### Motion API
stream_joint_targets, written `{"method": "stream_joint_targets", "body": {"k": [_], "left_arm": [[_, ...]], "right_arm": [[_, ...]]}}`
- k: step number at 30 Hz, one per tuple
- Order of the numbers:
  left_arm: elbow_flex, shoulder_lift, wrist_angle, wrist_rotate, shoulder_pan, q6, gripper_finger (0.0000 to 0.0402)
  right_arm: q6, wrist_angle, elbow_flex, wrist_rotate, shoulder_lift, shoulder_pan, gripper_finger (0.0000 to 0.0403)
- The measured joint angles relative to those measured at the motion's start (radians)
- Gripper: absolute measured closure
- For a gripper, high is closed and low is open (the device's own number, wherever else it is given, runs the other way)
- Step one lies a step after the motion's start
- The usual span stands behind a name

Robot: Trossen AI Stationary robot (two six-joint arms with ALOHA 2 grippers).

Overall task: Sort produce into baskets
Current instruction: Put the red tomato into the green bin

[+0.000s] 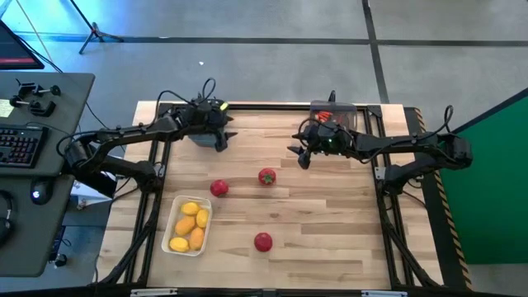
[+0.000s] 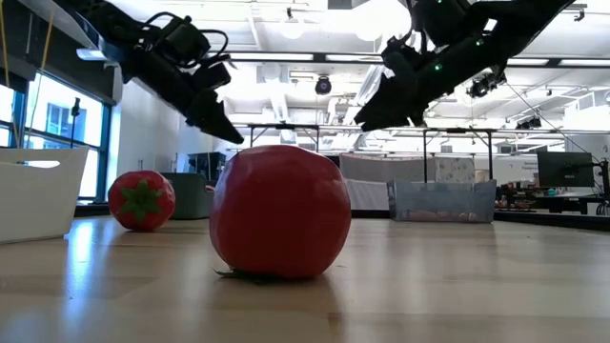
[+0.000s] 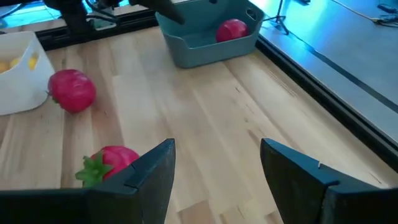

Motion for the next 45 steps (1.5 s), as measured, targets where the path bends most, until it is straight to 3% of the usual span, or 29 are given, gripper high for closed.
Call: {"method": "stream_joint_targets", "body": {"k": [6,10,19,23,29,34,39,45], "left_arm": [[0.000,-0.006,-0.152,-0.277,0.001,0.020,0.0138],[0.000,-0.007,-0.206,-0.357,-0.001,0.014,0.0138],[0.000,-0.006,-0.198,-0.271,-0.054,-0.049,0.0160],[0.000,-0.006,-0.172,-0.242,-0.071,-0.059,0.0169],[0.000,-0.006,-0.152,-0.085,-0.078,-0.089,0.0178],[0.000,-0.006,-0.141,-0.078,-0.078,-0.096,0.0188],[0.000,-0.006,-0.121,-0.079,-0.078,-0.095,0.0193],[0.000,-0.005,-0.121,-0.079,-0.082,-0.087,0.0193]], "right_arm": [[-0.007,-0.039,0.000,0.032,0.000,0.031,0.0176],[-0.008,-0.038,0.000,0.058,0.000,0.088,0.0176],[0.171,-0.019,0.000,0.202,0.060,0.339,0.0174],[0.272,-0.004,0.018,0.215,0.109,0.392,0.0157],[0.341,-0.071,0.128,0.215,0.271,0.416,0.0107],[0.264,-0.091,0.254,0.258,0.408,0.416,0.0080],[0.153,-0.173,0.379,0.353,0.505,0.418,0.0076],[0.125,-0.253,0.459,0.363,0.565,0.398,0.0076]]}}
